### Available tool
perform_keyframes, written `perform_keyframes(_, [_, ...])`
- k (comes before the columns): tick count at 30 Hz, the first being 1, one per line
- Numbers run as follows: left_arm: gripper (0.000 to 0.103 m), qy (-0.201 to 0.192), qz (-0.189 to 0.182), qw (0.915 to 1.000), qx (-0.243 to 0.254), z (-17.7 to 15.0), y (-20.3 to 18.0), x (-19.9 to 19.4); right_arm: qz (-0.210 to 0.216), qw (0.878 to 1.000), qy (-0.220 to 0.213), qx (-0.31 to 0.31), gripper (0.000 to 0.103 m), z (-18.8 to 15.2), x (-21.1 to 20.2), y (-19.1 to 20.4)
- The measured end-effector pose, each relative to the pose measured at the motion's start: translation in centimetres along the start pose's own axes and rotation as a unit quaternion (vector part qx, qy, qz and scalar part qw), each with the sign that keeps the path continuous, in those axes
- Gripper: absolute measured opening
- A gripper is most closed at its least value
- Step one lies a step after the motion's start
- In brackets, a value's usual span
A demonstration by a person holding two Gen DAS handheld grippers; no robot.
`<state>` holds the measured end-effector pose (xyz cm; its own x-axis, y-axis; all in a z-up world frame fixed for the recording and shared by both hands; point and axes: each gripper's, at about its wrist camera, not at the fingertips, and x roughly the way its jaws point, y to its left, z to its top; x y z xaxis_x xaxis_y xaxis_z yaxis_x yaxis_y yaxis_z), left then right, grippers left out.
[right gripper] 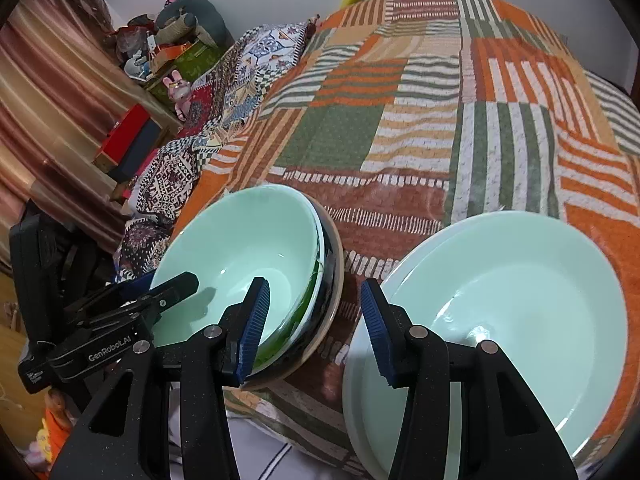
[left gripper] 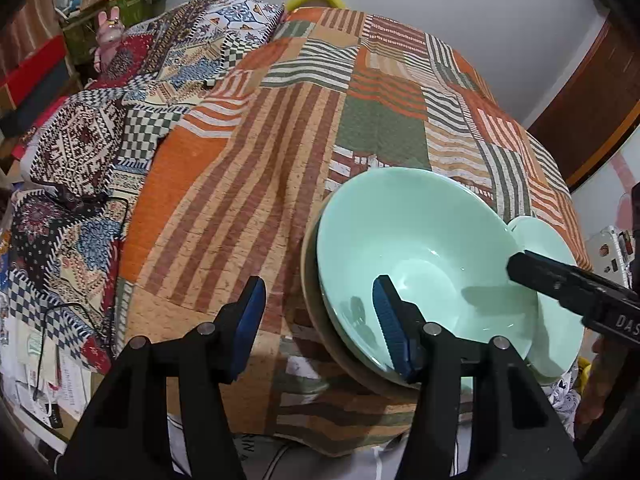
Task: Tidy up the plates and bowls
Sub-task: 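Close both grippers on the rim of the nested bowl stack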
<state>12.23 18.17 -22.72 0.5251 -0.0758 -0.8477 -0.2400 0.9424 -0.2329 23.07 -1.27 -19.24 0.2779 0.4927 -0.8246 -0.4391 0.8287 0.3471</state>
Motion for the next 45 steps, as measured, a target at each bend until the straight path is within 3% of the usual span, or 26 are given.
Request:
perform_keyframes(11, [0.055, 0.016, -0.049, 0.9986, -0.01, 0.1, -0.2, 1.8, 0.005, 1.0, 0.02, 0.0, 0.044, 0.0, 2.1, 0.4])
perform_keyframes(16, [0.047, 0.023, -0.066, 0.9973, -0.02, 0.0, -0.1, 2.2, -0.001, 1.0, 0.029, -0.013, 0.044, -0.1, 3.2, 1.0])
perform_keyframes(32, [0.043, 0.018, -0.043, 0.9983, -0.036, 0.1, -0.4, 1.0, -0.015, 1.0, 0.023, 0.003, 0.042, 0.2, 2.6, 1.4])
perform_keyframes(45, [0.043, -0.022, -0.044, 0.9983, -0.031, 0.6, -1.7, -2.6, -0.006, 1.0, -0.009, 0.005, 0.04, 0.0, -0.4, 1.7])
